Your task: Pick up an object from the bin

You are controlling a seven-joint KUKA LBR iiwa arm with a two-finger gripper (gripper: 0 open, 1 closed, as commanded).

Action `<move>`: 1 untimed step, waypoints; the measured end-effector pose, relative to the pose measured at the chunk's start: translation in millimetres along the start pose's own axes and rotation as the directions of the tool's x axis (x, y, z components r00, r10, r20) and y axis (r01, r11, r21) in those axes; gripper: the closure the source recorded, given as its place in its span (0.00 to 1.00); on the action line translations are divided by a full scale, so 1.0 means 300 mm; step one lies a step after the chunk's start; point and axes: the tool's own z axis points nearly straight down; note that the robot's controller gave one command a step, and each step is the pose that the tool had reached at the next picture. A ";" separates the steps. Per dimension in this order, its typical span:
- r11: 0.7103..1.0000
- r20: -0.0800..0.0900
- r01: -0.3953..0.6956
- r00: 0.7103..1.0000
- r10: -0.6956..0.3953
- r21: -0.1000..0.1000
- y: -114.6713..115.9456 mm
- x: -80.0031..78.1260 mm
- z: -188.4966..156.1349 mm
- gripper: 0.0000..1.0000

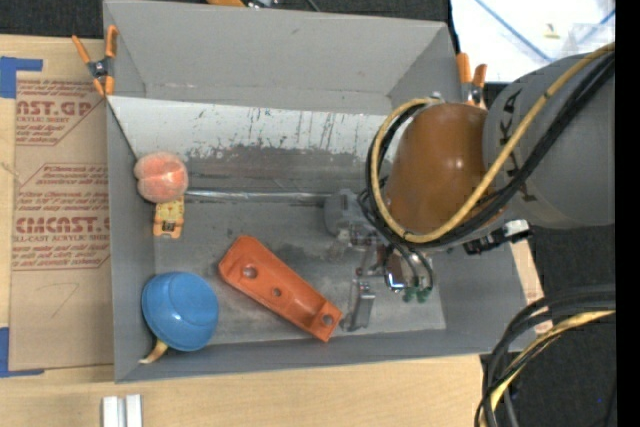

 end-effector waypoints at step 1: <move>0.954 0.007 -0.300 0.954 0.300 0.000 -0.040 -0.011 -0.061 0.00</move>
Offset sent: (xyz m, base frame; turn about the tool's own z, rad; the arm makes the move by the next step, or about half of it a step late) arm 0.0094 0.0317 -0.0650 0.1048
